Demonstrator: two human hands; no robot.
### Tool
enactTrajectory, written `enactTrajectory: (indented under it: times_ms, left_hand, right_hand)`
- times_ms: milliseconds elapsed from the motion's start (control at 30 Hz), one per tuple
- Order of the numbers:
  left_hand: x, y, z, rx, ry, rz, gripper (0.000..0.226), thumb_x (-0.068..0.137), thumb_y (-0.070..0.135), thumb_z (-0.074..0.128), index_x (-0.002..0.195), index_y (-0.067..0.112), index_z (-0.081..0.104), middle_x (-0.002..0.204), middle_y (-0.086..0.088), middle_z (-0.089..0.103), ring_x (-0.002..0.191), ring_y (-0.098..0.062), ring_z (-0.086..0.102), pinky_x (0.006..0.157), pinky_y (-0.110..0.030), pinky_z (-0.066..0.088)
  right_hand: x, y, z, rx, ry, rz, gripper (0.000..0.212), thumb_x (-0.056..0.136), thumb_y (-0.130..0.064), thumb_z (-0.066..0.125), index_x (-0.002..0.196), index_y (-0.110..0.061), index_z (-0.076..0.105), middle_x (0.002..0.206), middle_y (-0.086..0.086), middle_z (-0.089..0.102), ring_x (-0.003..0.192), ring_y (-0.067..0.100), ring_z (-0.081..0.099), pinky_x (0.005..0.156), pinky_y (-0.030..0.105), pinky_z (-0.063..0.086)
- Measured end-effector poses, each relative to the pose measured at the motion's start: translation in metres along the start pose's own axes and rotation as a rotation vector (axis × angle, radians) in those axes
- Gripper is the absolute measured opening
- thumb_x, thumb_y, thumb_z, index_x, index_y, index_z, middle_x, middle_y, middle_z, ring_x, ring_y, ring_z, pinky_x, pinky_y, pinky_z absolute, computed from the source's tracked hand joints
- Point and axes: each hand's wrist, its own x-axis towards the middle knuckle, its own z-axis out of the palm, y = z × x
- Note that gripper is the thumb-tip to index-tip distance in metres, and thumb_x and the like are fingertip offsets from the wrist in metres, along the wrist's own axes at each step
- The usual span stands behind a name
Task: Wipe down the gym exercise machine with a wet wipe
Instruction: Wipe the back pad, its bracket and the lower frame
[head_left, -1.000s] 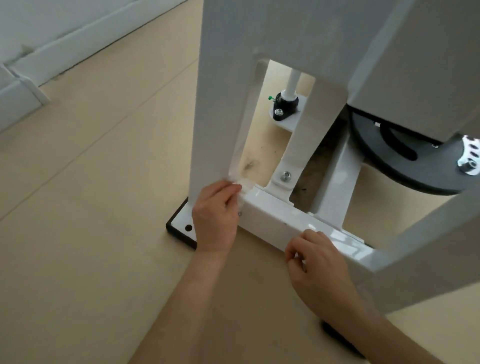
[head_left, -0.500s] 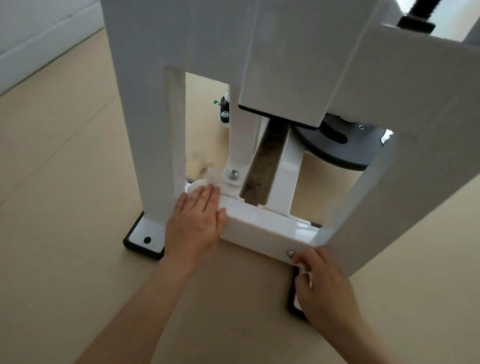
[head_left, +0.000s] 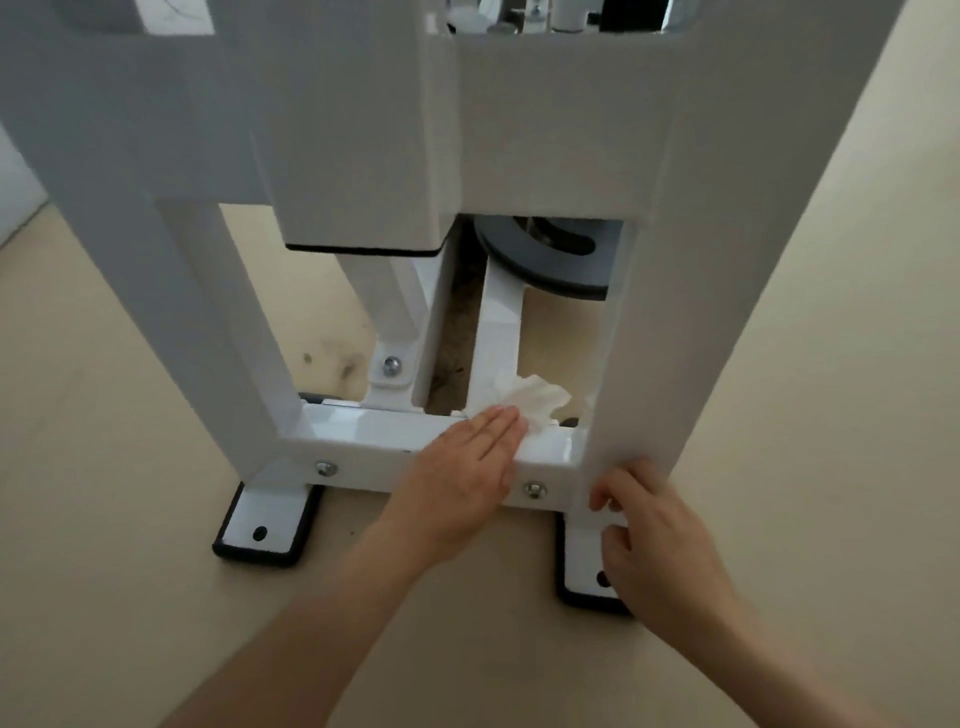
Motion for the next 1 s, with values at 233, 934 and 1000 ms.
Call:
enactTrajectory:
  times_ms: [233,934,1000]
  left_hand:
    - [0.085,-0.018,-0.008,-0.146,-0.140,-0.215,0.063,0.101,0.052,0.015,0.155,0.024,0.002,0.162,0.009,-0.009,0.147,-0.006,-0.011,0.118,-0.038,-0.002]
    - [0.002,0.049,0.011,-0.246,0.268,-0.061,0.043,0.087,0.018,0.042,0.122,0.016,0.067,0.126,0.001,0.065,0.119,-0.014,0.059,0.103,-0.036,0.043]
    - [0.003,0.056,0.012,-0.270,0.296,-0.025,0.041,0.087,0.014,0.044,0.120,0.016,0.068,0.125,0.000,0.065,0.118,-0.013,0.060,0.103,-0.036,0.045]
  right_hand:
    - [0.002,0.000,-0.005,-0.010,0.072,-0.065,0.041,0.063,0.006,0.055,0.078,-0.030,0.042,0.089,-0.005,0.048,0.070,0.025,0.053,0.056,0.037,0.047]
    - [0.000,0.000,0.009,0.588,0.231,0.388,0.035,0.079,0.009,0.052,0.089,-0.022,0.064,0.089,-0.002,0.064,0.082,0.014,0.060,0.067,0.023,0.049]
    - [0.005,-0.004,0.003,0.923,0.178,0.622,0.021,0.087,0.002,0.058,0.087,-0.016,0.068,0.081,0.003,0.069,0.078,0.019,0.065,0.067,0.032,0.052]
